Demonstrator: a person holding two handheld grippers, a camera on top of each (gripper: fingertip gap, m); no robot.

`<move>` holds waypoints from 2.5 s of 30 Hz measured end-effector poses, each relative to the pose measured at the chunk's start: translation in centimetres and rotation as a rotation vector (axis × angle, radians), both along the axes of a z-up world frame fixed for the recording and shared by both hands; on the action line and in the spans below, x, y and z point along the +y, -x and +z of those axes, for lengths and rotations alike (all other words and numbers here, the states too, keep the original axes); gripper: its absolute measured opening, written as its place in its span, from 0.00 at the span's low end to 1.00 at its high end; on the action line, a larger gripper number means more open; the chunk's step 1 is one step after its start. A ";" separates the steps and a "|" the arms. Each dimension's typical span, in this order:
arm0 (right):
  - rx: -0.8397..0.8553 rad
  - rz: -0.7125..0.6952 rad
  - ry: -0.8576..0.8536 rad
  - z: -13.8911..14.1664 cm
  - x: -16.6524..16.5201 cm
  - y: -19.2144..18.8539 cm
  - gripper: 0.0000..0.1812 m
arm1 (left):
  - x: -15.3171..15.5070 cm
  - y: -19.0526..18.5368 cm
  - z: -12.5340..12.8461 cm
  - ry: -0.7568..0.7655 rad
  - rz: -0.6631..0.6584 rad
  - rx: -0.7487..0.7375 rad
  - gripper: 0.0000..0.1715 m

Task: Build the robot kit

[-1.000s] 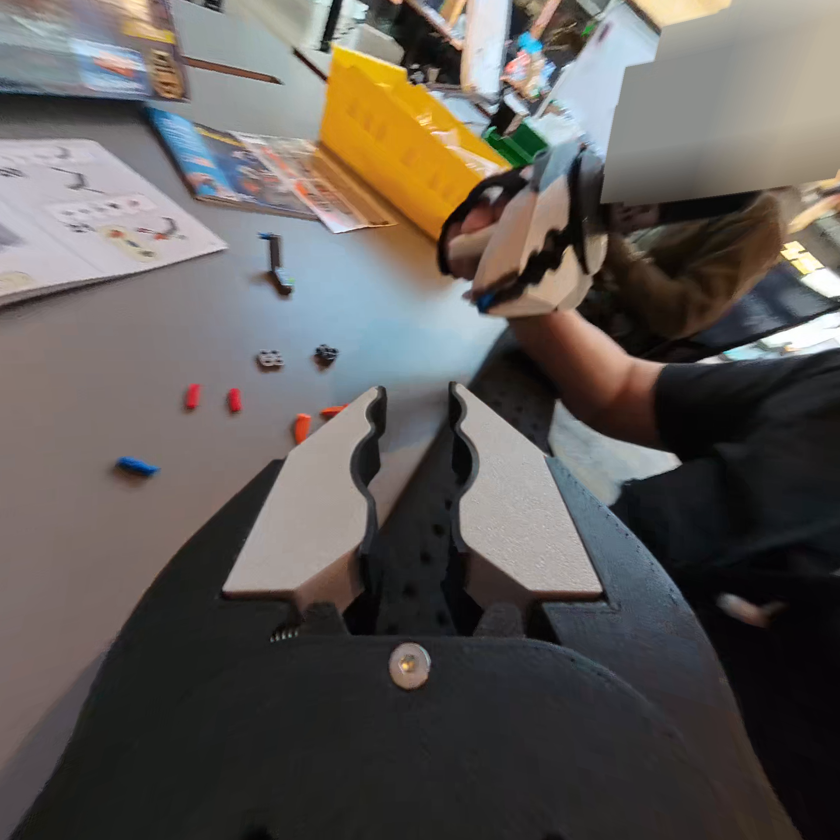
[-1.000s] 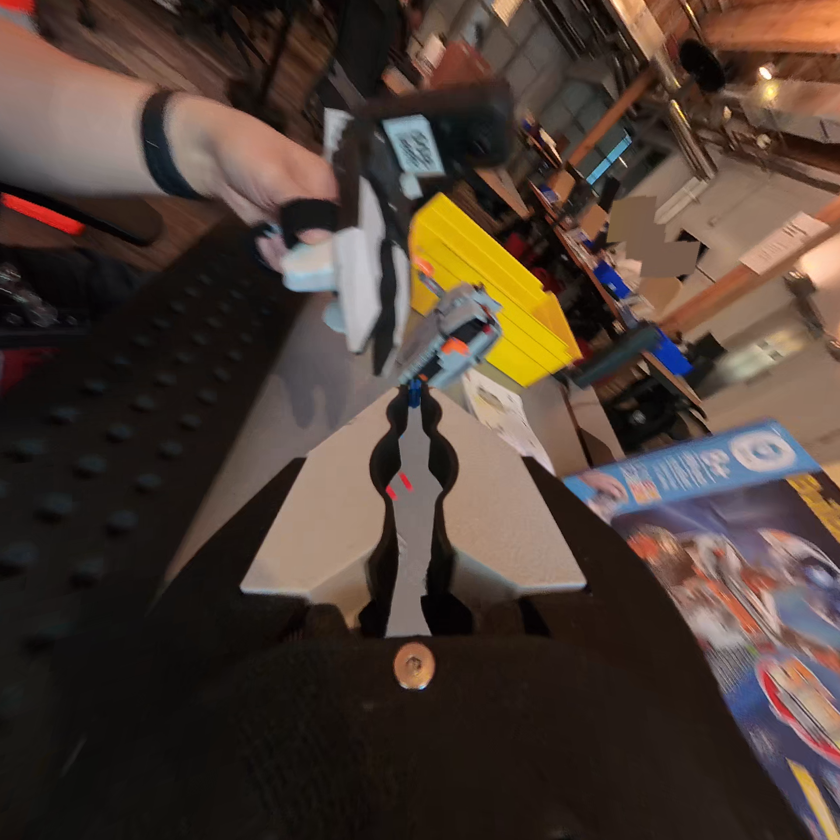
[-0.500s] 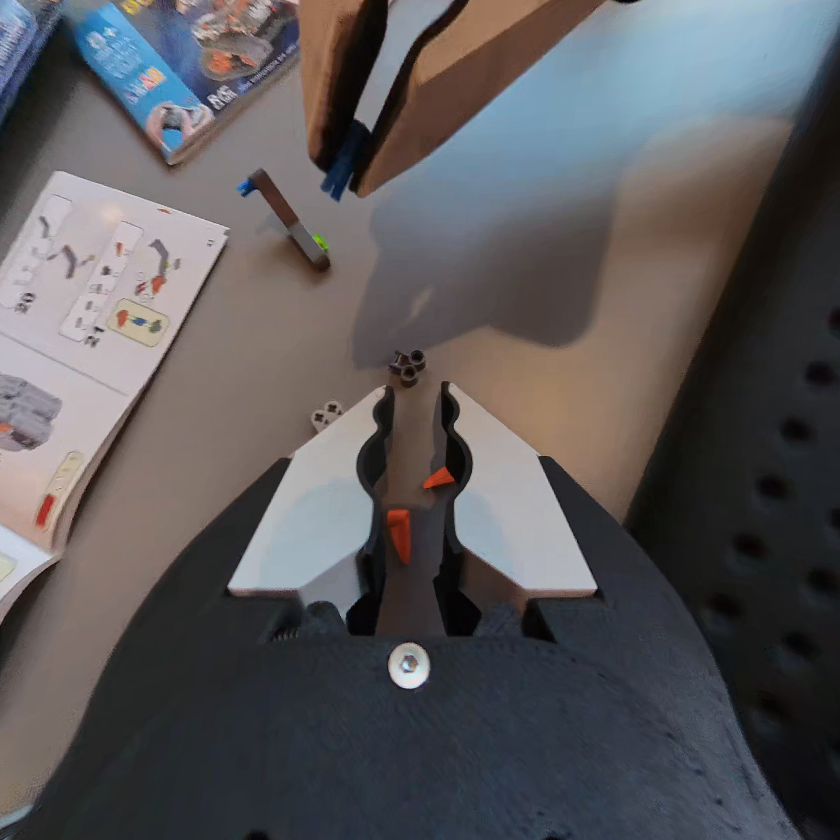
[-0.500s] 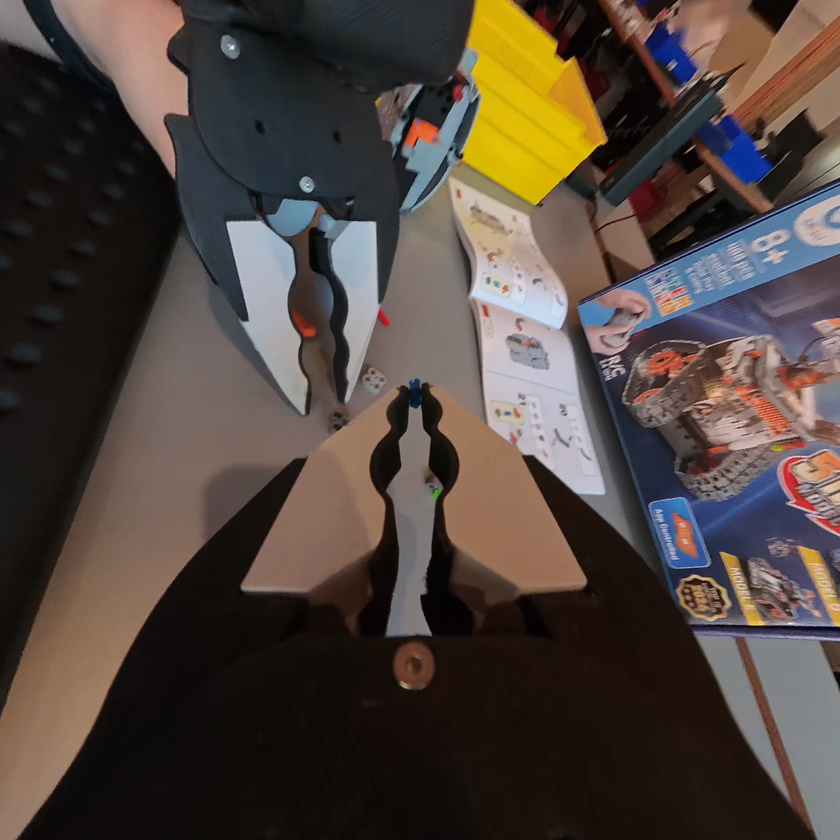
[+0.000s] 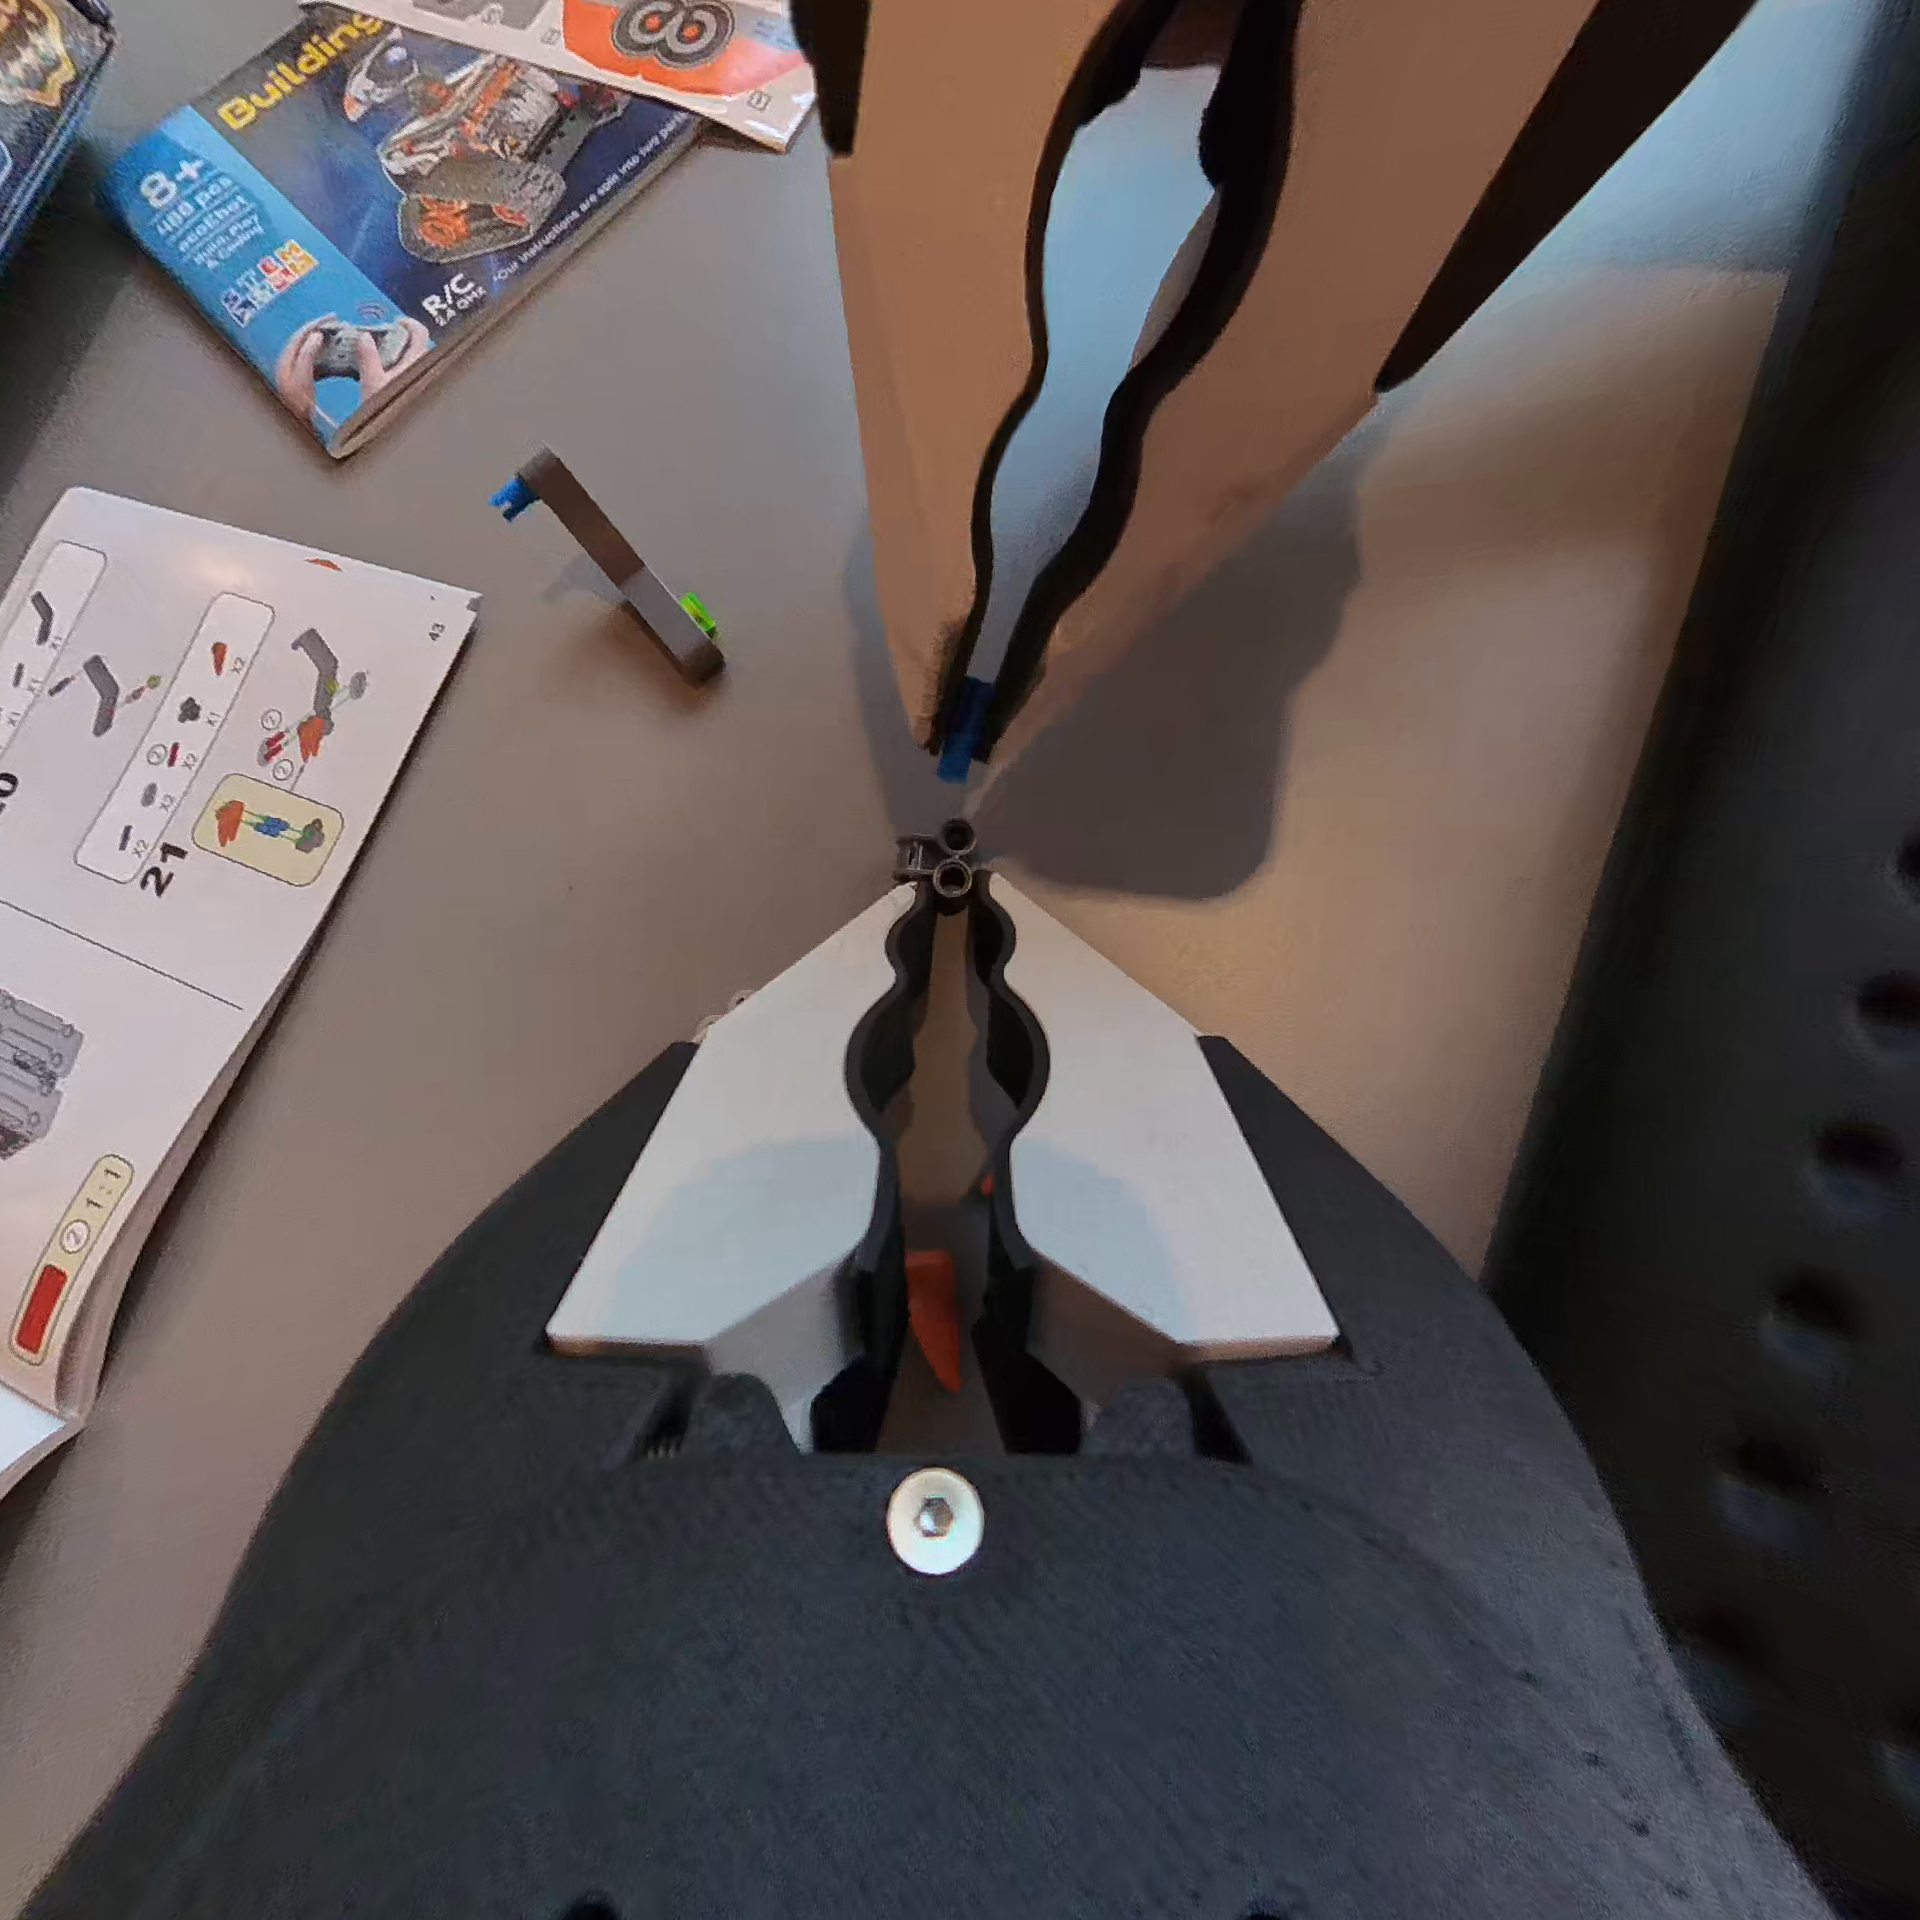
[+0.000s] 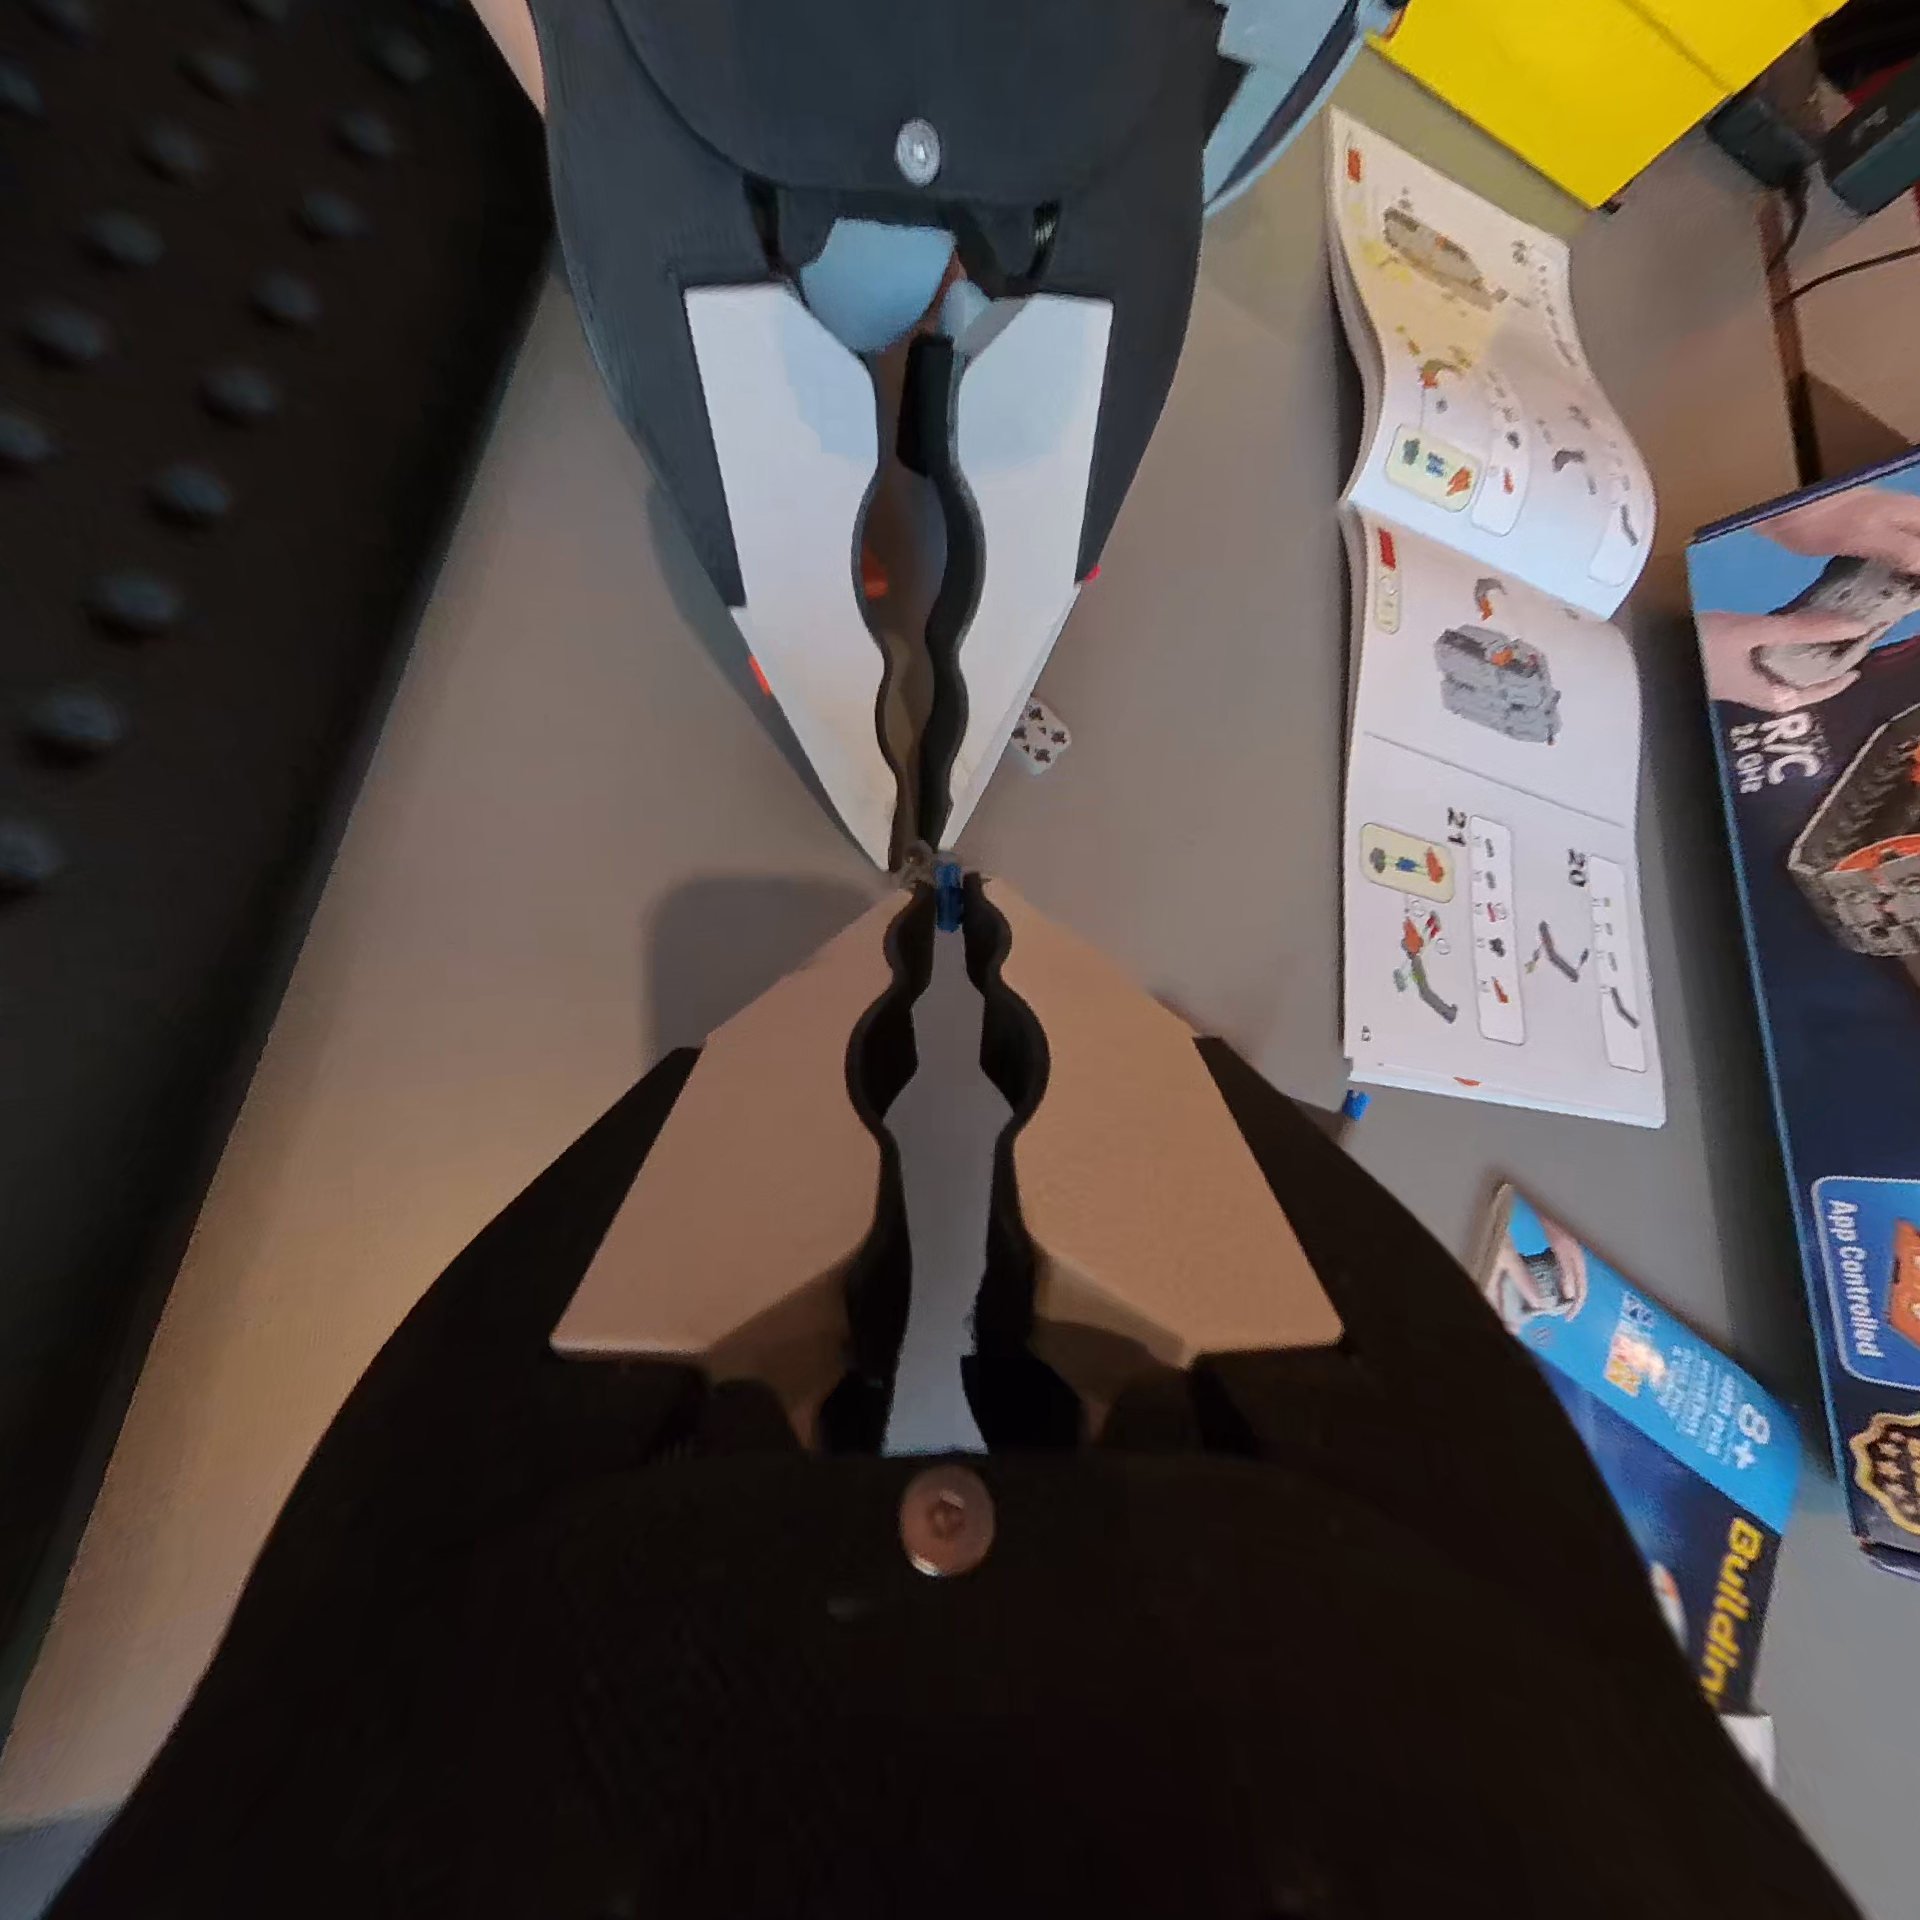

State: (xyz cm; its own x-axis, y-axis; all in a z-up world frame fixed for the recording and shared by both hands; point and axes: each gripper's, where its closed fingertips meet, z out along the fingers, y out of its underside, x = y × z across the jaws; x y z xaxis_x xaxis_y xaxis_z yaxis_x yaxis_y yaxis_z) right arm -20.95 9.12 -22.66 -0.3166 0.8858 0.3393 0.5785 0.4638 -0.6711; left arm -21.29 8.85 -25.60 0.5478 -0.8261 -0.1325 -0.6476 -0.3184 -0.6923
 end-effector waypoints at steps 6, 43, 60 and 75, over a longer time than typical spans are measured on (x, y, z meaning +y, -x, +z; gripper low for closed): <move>-0.040 -0.038 0.049 -1.0 0.6 -0.3 0.03 | -0.6 1.0 0.2 -0.017 -0.005 0.022 0.03; 0.249 0.044 -0.366 4.0 -4.5 6.4 0.02 | -3.5 6.0 4.9 -0.493 0.031 0.276 0.03; 0.147 0.021 -0.577 2.1 -3.2 6.6 0.03 | -3.3 6.2 4.4 -0.450 0.087 0.205 0.03; 0.174 0.001 -0.408 1.9 -3.3 6.7 0.03 | -3.5 6.0 4.9 -0.432 0.092 0.092 0.02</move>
